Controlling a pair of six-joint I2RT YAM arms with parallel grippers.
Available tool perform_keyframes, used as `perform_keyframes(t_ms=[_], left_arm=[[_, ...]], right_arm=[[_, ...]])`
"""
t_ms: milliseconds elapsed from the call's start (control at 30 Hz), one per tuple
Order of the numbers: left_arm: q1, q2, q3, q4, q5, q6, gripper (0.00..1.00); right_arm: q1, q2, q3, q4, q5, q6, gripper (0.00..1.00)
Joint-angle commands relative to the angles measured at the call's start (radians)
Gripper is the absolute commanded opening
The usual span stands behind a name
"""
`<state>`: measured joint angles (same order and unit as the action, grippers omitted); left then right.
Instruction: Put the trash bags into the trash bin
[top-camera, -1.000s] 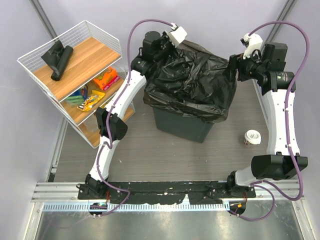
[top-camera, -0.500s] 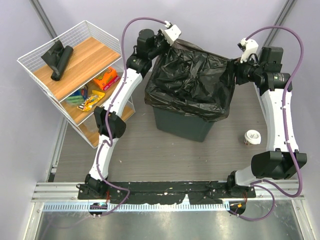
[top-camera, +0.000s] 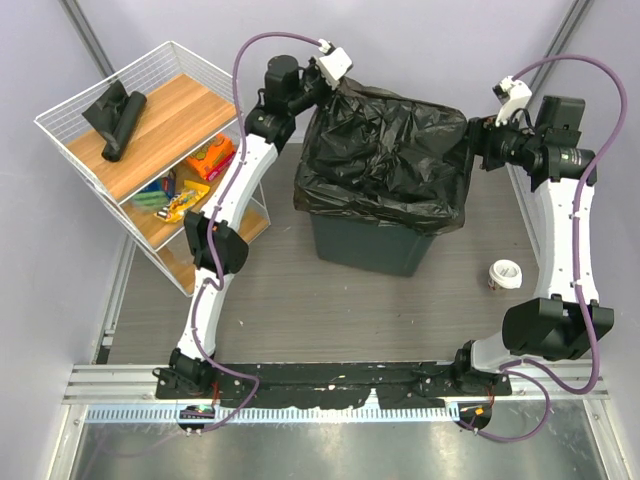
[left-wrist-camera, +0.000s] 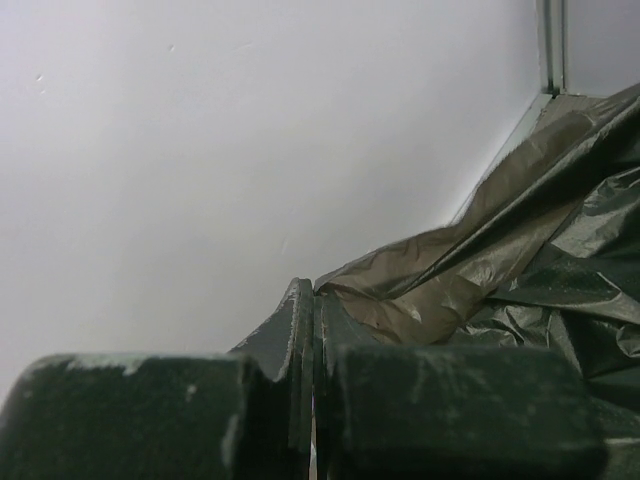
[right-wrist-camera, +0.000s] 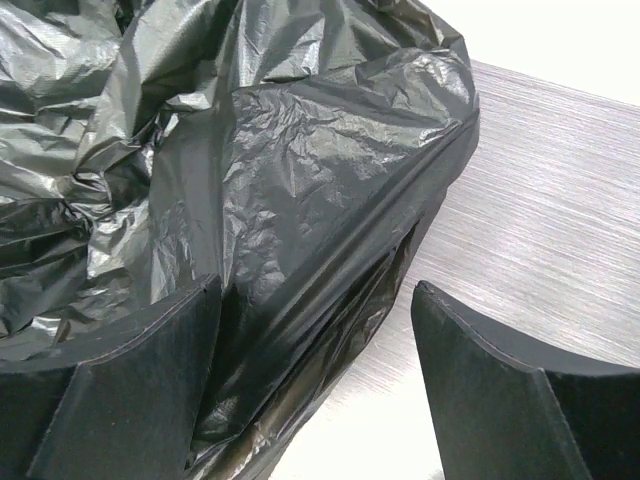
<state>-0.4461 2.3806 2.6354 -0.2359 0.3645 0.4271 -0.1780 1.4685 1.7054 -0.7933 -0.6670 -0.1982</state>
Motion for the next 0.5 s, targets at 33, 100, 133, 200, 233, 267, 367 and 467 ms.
perform_keyframes(t_ms=[33,100,133,200,233,267,367,467], left_arm=[[0.033,0.008,-0.024,-0.088,0.05,0.002,0.0],[0.032,-0.012,-0.054,-0.08,0.048,-0.001,0.0],[0.035,-0.015,-0.063,-0.079,0.047,-0.004,0.0],[0.032,-0.02,-0.063,-0.086,0.042,-0.011,0.0],[0.033,-0.024,-0.066,-0.089,0.036,-0.011,0.0],[0.033,-0.029,-0.071,-0.092,0.025,-0.019,0.0],[0.032,-0.047,-0.089,-0.106,0.014,-0.03,0.0],[0.024,-0.076,-0.124,-0.109,-0.009,-0.03,0.0]], right_arm=[[-0.02,-0.045,0.066,-0.049,-0.138,-0.012,0.82],[-0.021,-0.059,0.086,-0.079,-0.155,-0.033,0.82],[-0.02,-0.069,0.091,-0.092,-0.158,-0.041,0.82],[-0.021,-0.086,0.111,-0.119,-0.166,-0.063,0.82],[-0.021,-0.097,0.121,-0.142,-0.166,-0.081,0.82],[-0.021,-0.105,0.126,-0.153,-0.166,-0.087,0.83],[-0.021,-0.119,0.143,-0.224,-0.164,-0.133,0.83],[-0.021,-0.122,0.142,-0.291,-0.164,-0.177,0.83]])
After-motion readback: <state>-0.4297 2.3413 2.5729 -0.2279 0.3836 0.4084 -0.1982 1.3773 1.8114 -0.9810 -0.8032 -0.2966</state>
